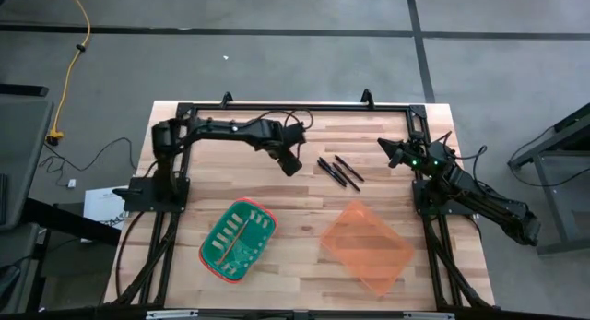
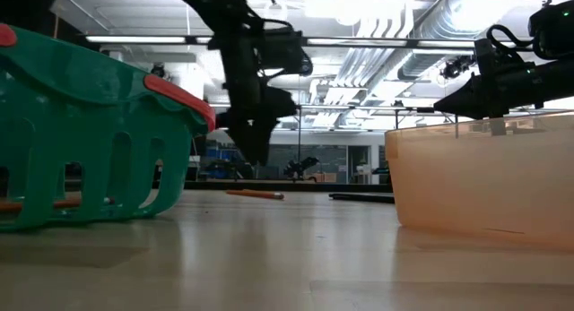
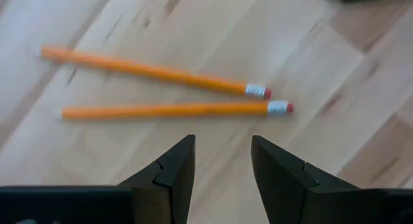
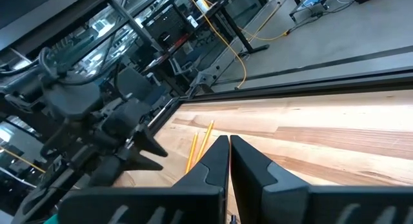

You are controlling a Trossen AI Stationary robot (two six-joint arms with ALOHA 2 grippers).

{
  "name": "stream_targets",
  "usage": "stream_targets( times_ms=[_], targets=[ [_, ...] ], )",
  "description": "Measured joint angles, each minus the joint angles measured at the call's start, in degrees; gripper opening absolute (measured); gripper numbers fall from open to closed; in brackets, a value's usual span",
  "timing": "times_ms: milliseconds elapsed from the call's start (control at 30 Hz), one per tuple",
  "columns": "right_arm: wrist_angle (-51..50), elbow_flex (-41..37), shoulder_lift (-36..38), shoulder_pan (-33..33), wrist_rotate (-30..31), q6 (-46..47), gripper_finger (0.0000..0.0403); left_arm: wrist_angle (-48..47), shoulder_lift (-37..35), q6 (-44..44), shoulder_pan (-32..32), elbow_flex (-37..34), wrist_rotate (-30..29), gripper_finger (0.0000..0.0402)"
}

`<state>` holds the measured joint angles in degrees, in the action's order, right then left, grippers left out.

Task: Sort pens & pencils
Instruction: Put the yellow pencil into the green bin

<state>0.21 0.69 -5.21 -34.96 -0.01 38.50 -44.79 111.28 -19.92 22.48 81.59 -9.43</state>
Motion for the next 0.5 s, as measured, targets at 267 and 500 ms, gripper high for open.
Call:
stream_targets(
  times_ms=[267,500],
  targets=[
    [0.0,0.0,-0.02,0.0,0.0,0.0,0.0006,-11.16,6.85,14.26,0.3,10.9,1.82,0.0138],
    [0.0,0.0,-0.02,0.0,-0.02,0.0,0.0006,-17.29,10.05,35.28,-3.38,13.63,-5.68,0.0138]
  ],
)
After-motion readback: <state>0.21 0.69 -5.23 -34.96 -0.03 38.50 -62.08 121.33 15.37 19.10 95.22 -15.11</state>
